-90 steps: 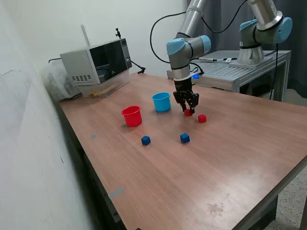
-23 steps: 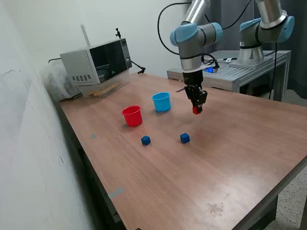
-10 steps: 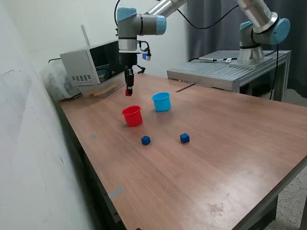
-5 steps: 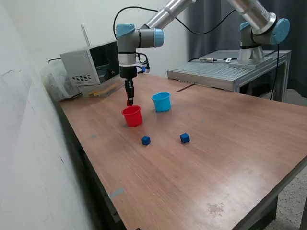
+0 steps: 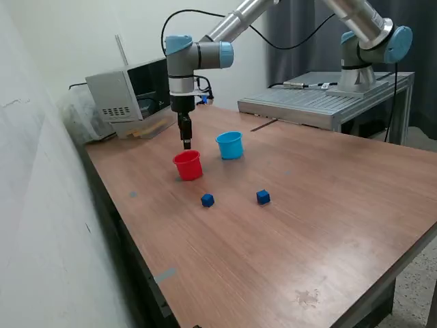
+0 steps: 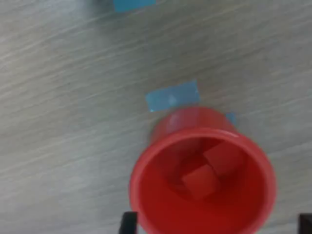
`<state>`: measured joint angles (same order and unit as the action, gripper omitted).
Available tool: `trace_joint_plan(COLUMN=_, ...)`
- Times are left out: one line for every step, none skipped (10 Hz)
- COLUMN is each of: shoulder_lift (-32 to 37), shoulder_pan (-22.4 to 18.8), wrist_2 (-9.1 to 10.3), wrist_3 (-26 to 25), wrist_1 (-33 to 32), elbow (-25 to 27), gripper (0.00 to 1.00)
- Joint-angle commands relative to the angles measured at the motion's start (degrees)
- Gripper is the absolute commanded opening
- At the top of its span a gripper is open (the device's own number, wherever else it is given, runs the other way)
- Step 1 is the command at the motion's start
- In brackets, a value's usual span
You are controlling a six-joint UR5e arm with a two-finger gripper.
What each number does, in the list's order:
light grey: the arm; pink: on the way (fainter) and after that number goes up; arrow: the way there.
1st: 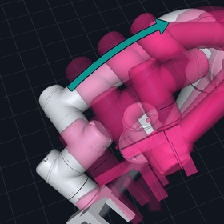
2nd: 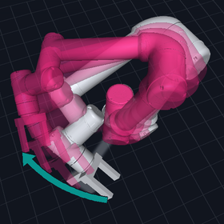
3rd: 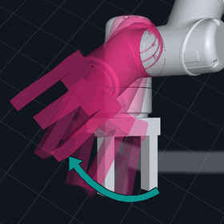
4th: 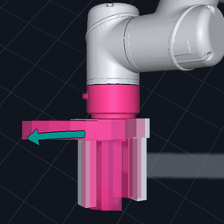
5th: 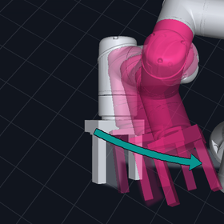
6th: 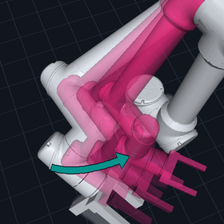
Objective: Place red objects in the red bin, and blue objects in the blue bin.
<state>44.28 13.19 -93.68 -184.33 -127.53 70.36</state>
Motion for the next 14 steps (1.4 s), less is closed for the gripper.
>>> trace_joint_plan(shoulder_lift=2.55, shoulder_pan=-5.41, wrist_2=-0.45, wrist_3=1.96, wrist_1=1.48, elbow=2.48, gripper=1.0)
trace_joint_plan(shoulder_lift=2.91, shoulder_pan=-9.37, wrist_2=-0.28, wrist_3=1.44, wrist_1=3.41, elbow=2.93, gripper=1.0)
trace_joint_plan(shoulder_lift=3.0, shoulder_pan=-11.23, wrist_2=-0.28, wrist_3=0.82, wrist_1=4.65, elbow=2.85, gripper=1.0)
trace_joint_plan(shoulder_lift=3.0, shoulder_pan=-12.65, wrist_2=-0.19, wrist_3=-0.14, wrist_1=5.27, elbow=2.85, gripper=1.0)
trace_joint_plan(shoulder_lift=3.0, shoulder_pan=-12.83, wrist_2=-0.1, wrist_3=-1.11, wrist_1=5.97, elbow=2.85, gripper=1.0)
trace_joint_plan(shoulder_lift=3.09, shoulder_pan=-13.27, wrist_2=-0.01, wrist_3=-2.08, wrist_1=6.59, elbow=2.85, gripper=1.0)
trace_joint_plan(shoulder_lift=3.09, shoulder_pan=-14.06, wrist_2=0.51, wrist_3=-3.13, wrist_1=6.77, elbow=2.85, gripper=1.0)
trace_joint_plan(shoulder_lift=3.09, shoulder_pan=-14.94, wrist_2=1.73, wrist_3=-4.36, wrist_1=6.77, elbow=2.85, gripper=1.0)
trace_joint_plan(shoulder_lift=2.83, shoulder_pan=-15.64, wrist_2=2.01, wrist_3=-6.89, wrist_1=6.77, elbow=2.85, gripper=1.0)
trace_joint_plan(shoulder_lift=2.05, shoulder_pan=-16.08, wrist_2=3.4, wrist_3=-10.66, wrist_1=6.68, elbow=2.24, gripper=1.0)
trace_joint_plan(shoulder_lift=0.99, shoulder_pan=-16.09, wrist_2=4.98, wrist_3=-11.57, wrist_1=6.77, elbow=1.28, gripper=1.0)
trace_joint_plan(shoulder_lift=-0.41, shoulder_pan=-16.17, wrist_2=6.65, wrist_3=-12.53, wrist_1=6.77, elbow=0.22, gripper=1.0)
trace_joint_plan(shoulder_lift=-1.64, shoulder_pan=-16.61, wrist_2=7.1, wrist_3=-12.98, wrist_1=6.68, elbow=0.13, gripper=1.0)
trace_joint_plan(shoulder_lift=-2.96, shoulder_pan=-17.57, wrist_2=7.11, wrist_3=-12.98, wrist_1=6.77, elbow=-0.13, gripper=1.0)
